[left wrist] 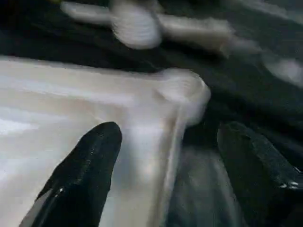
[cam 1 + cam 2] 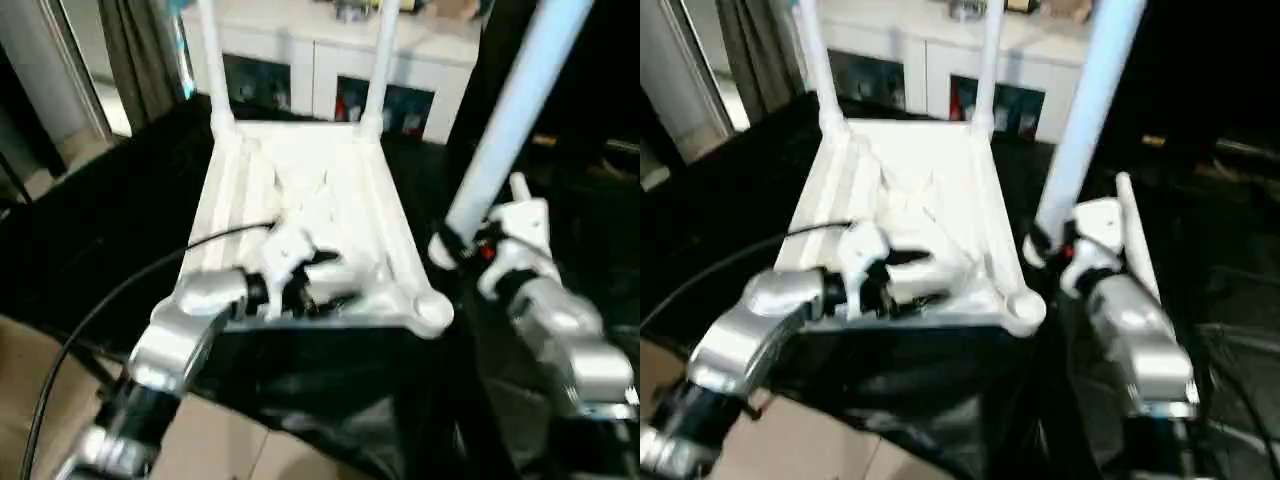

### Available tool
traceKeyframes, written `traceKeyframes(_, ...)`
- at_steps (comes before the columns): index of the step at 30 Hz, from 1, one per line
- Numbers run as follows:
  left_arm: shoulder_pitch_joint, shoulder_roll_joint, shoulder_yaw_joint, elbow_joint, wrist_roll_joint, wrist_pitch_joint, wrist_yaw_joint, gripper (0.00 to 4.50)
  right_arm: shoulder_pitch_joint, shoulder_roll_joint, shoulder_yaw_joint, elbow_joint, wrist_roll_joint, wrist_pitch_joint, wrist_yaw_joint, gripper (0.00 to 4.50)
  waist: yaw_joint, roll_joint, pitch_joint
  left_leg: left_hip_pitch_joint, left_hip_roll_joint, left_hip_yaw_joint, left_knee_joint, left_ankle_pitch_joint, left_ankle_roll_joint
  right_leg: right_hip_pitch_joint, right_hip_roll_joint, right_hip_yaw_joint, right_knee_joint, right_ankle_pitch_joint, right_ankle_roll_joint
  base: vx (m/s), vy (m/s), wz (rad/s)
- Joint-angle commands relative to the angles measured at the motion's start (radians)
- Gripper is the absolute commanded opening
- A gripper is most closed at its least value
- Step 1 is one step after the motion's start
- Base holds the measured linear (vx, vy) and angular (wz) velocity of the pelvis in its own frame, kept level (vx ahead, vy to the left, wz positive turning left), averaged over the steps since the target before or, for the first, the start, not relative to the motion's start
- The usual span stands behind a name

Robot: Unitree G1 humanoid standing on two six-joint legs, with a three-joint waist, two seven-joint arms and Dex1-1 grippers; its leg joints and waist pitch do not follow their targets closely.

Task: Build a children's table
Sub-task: Pick table leg

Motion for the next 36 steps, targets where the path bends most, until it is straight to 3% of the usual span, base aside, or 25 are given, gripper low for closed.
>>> traceKeyframes(1, -0.05, -0.006, -0.035, 0.082, 0.037, -0.02, -0.037, 3.38, 0.0, -0.031, -0.028, -0.021, 0.022, 0.014, 0.034, 1.93, 0.001, 0.001, -0.069, -0.001, 0.027, 0.003, -0.064, -0.004, 0.035, 0.06, -0.074, 0.035, -0.066, 0.151, -0.22, 0.0, 0.0, 0.0)
traceKeyframes(3, -0.106, -0.032, -0.056, 0.202, 0.085, -0.08, -0.021, 3.06, 0.006, -0.052, -0.033, -0.014, 0.02, 0.006, 0.039, 1.93, 0.0, -0.001, -0.067, -0.001, 0.027, 0.003, -0.064, -0.036, 0.028, 0.065, -0.076, 0.036, -0.073, 0.098, -0.228, 0.0, 0.0, 0.0)
traceKeyframes(7, -0.171, -0.073, -0.068, 0.326, 0.109, -0.091, -0.011, 2.82, 0.017, -0.061, -0.043, -0.023, 0.019, 0.004, 0.039, 1.93, -0.002, -0.001, -0.065, -0.005, 0.027, 0.001, -0.065, -0.047, 0.02, 0.068, -0.078, 0.038, -0.08, 0.035, -0.229, 0.0, 0.0, 0.0)
traceKeyframes(12, -0.213, -0.104, -0.089, 0.38, 0.118, -0.06, -0.013, 2.31, 0.031, -0.062, -0.036, -0.037, 0.016, 0.006, 0.034, 1.93, -0.001, -0.005, -0.065, -0.004, 0.03, 0.002, -0.065, -0.044, 0.033, 0.066, -0.079, 0.037, -0.08, 0.039, -0.25, 0.0, 0.0, 0.0)
traceKeyframes(18, -0.232, -0.148, -0.11, 0.457, 0.161, -0.129, -0.012, 1.92, 0.032, -0.053, -0.015, -0.037, 0.001, 0.001, 0.026, 1.93, -0.001, -0.004, -0.065, -0.005, 0.032, 0.002, -0.064, -0.04, 0.044, 0.067, -0.08, 0.038, -0.081, 0.044, -0.255, 0.0, 0.0, 0.0)
traceKeyframes(21, -0.243, -0.16, -0.122, 0.498, 0.173, -0.151, -0.022, 1.56, 0.034, -0.05, -0.009, -0.044, -0.002, 0.003, 0.026, 1.93, -0.004, -0.003, -0.063, -0.004, 0.031, 0.001, -0.065, -0.055, 0.042, 0.065, -0.08, 0.038, -0.087, 0.021, -0.25, 0.0, 0.0, 0.0)
traceKeyframes(25, -0.251, -0.166, -0.13, 0.515, 0.183, -0.16, -0.028, 1.4, 0.038, -0.053, -0.005, -0.049, -0.003, 0.004, 0.027, 1.93, -0.004, -0.002, -0.062, -0.003, 0.034, 0.001, -0.067, -0.067, 0.038, 0.064, -0.081, 0.038, -0.087, 0.007, -0.257, 0.0, 0.0, 0.0)
traceKeyframes(26, -0.254, -0.166, -0.133, 0.521, 0.189, -0.16, -0.029, 1.15, 0.04, -0.056, -0.005, -0.05, -0.004, 0.004, 0.027, 1.93, -0.005, -0.001, -0.062, -0.003, 0.034, 0.001, -0.067, -0.07, 0.036, 0.064, -0.081, 0.039, -0.088, 0.004, -0.257, 0.0, 0.0, 0.0)
traceKeyframes(29, -0.258, -0.166, -0.133, 0.534, 0.194, -0.166, -0.03, 1.05, 0.045, -0.059, -0.007, -0.057, -0.003, 0.008, 0.027, 1.93, -0.005, -0.002, -0.061, -0.003, 0.034, 0.001, -0.067, -0.075, 0.035, 0.064, -0.082, 0.039, -0.089, -0.007, -0.253, 0.0, 0.0, 0.0)
traceKeyframes(36, -0.252, -0.164, -0.117, 0.561, 0.197, -0.18, -0.042, 0.28, 0.044, -0.061, 0.004, -0.055, -0.006, 0.008, 0.029, 1.93, -0.006, -0.011, -0.057, -0.004, 0.035, 0.0, -0.071, -0.09, 0.037, 0.06, -0.084, 0.039, -0.094, -0.07, -0.238, 0.0, 0.0, 0.0)
